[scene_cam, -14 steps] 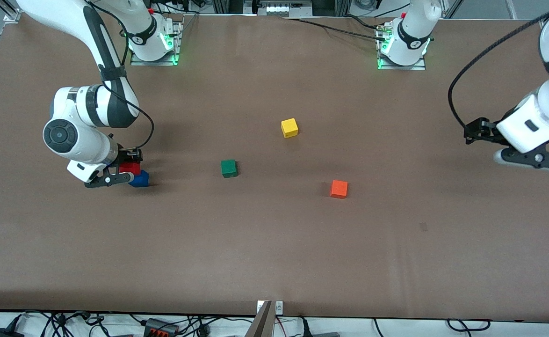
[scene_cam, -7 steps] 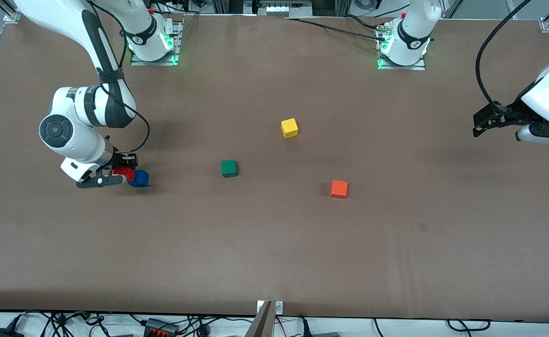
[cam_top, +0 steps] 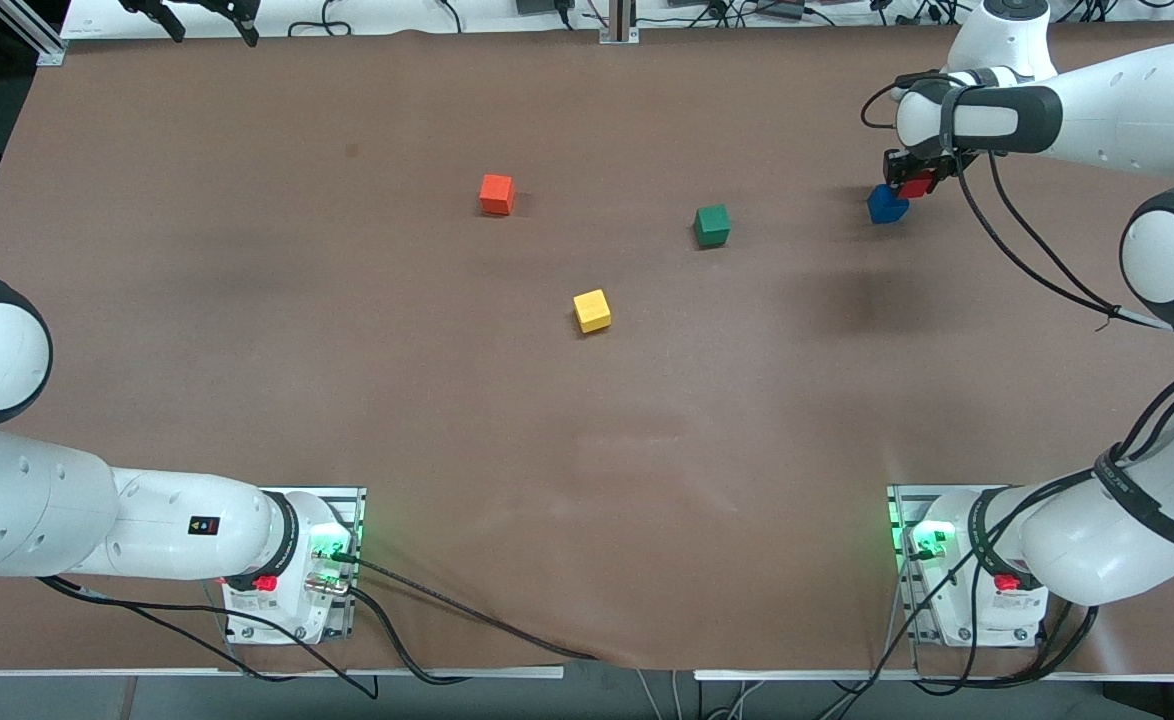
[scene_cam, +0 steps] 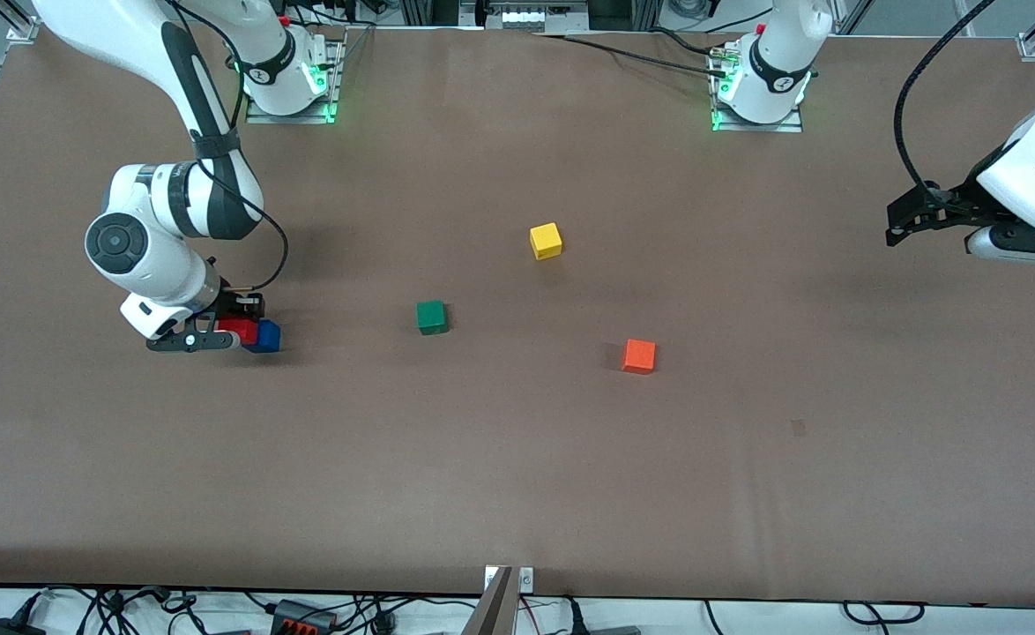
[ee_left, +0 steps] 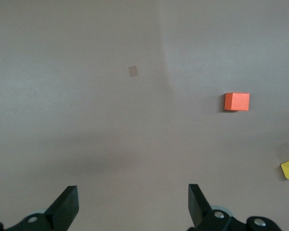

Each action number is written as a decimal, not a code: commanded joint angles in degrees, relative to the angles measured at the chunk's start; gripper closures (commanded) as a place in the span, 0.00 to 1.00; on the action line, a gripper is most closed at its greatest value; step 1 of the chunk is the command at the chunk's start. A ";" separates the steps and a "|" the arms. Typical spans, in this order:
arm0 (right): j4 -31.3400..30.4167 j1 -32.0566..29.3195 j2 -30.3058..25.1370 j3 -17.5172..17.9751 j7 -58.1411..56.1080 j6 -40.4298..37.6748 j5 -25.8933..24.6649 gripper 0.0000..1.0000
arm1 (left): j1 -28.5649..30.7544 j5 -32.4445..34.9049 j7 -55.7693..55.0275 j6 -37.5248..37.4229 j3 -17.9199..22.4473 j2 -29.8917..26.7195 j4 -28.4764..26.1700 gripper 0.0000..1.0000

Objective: Pass red block to right arm, stack on blue
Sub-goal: 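Lower the red cube onto the blue cube with the right gripper, then open the right gripper and raise it away from the stack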

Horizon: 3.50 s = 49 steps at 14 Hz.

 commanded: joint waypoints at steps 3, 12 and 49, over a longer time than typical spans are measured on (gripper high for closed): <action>-1.01 0.27 -0.55 0.32 1.36 0.39 -0.41 1.00 | 0.02 -0.91 -0.50 -0.80 -0.08 -0.88 -0.35 0.00; -1.18 0.01 0.15 1.11 0.92 0.82 -0.23 1.00 | -0.06 -0.64 -0.41 -1.15 -0.43 -0.88 -0.26 0.00; 38.10 -5.26 -3.72 -1.27 -0.14 -40.22 -0.32 0.00 | -0.59 -0.29 0.03 -1.68 -0.61 -0.79 0.27 0.00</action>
